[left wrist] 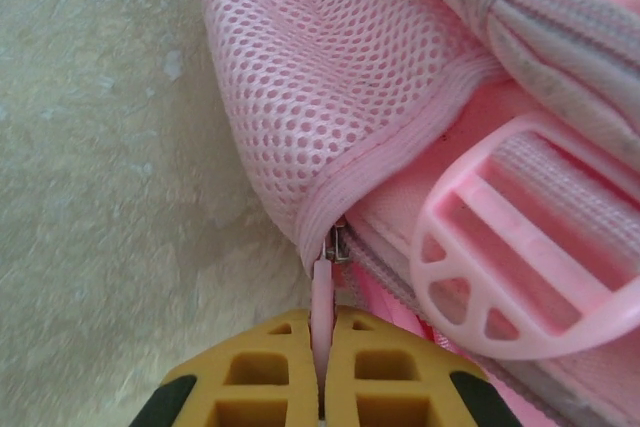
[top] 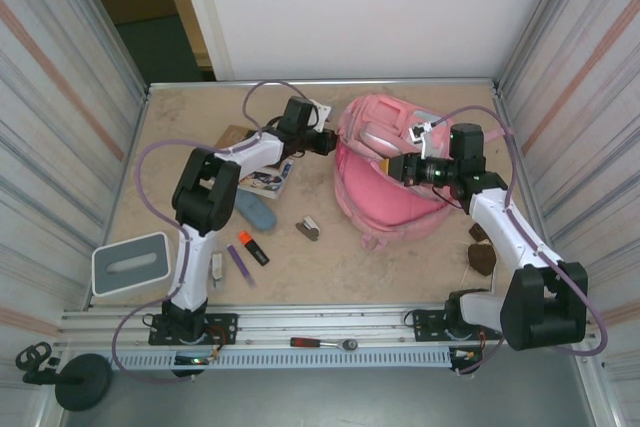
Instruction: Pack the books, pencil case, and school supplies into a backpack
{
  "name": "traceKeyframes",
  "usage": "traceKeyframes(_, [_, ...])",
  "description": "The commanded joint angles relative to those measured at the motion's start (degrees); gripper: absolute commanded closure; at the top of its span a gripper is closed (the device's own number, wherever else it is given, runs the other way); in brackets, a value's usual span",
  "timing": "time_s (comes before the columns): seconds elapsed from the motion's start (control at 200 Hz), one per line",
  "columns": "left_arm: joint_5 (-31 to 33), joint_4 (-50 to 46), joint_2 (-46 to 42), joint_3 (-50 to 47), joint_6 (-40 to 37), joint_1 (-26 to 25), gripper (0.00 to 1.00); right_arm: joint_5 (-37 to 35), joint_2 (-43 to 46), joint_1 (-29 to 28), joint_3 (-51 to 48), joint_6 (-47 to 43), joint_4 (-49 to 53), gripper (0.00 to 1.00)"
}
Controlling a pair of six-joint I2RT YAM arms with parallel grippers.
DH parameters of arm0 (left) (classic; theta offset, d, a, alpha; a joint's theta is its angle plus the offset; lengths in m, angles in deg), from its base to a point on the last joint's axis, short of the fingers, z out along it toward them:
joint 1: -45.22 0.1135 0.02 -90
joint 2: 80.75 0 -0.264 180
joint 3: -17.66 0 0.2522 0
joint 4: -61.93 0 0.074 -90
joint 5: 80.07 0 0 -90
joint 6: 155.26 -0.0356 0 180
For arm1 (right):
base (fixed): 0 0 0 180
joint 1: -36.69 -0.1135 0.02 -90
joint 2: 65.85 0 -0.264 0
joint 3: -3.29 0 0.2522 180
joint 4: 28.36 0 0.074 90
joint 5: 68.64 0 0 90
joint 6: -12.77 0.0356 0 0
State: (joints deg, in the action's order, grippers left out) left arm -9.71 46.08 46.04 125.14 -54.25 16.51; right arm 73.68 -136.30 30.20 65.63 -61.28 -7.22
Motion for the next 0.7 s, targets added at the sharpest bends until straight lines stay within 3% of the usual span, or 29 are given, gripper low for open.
traceKeyframes(0.0, [2.2,1.8,3.1,4.5,2.4,1.1,1.0,5.1,0.3,0.8,3.0,1.7,-2.5,1.0])
traceKeyframes(0.18, [2.9,2.0,3.6,4.6,2.8,1.4,0.97,4.1,-0.5,1.5,2.7,1.8,-1.7,1.0])
traceKeyframes(0.26, [2.7,2.8,0.8,1.6,2.9,2.0,0.86,1.0,-1.2,1.5,3.3,1.5,0.2,1.0])
traceKeyframes(0.356, [2.2,4.4,-5.2,-5.2,3.4,2.8,0.66,-4.9,-2.7,0.9,4.9,0.7,3.5,1.0])
traceKeyframes(0.421, [1.9,5.2,-10.8,-10.8,4.1,3.3,0.58,-7.7,-4.2,0.0,6.3,0.7,4.2,1.0])
traceKeyframes(0.696, [1.2,7.5,-31.1,-32.5,9.7,3.4,0.46,-17.1,-16.5,-7.9,18.8,-2.5,9.5,1.0])
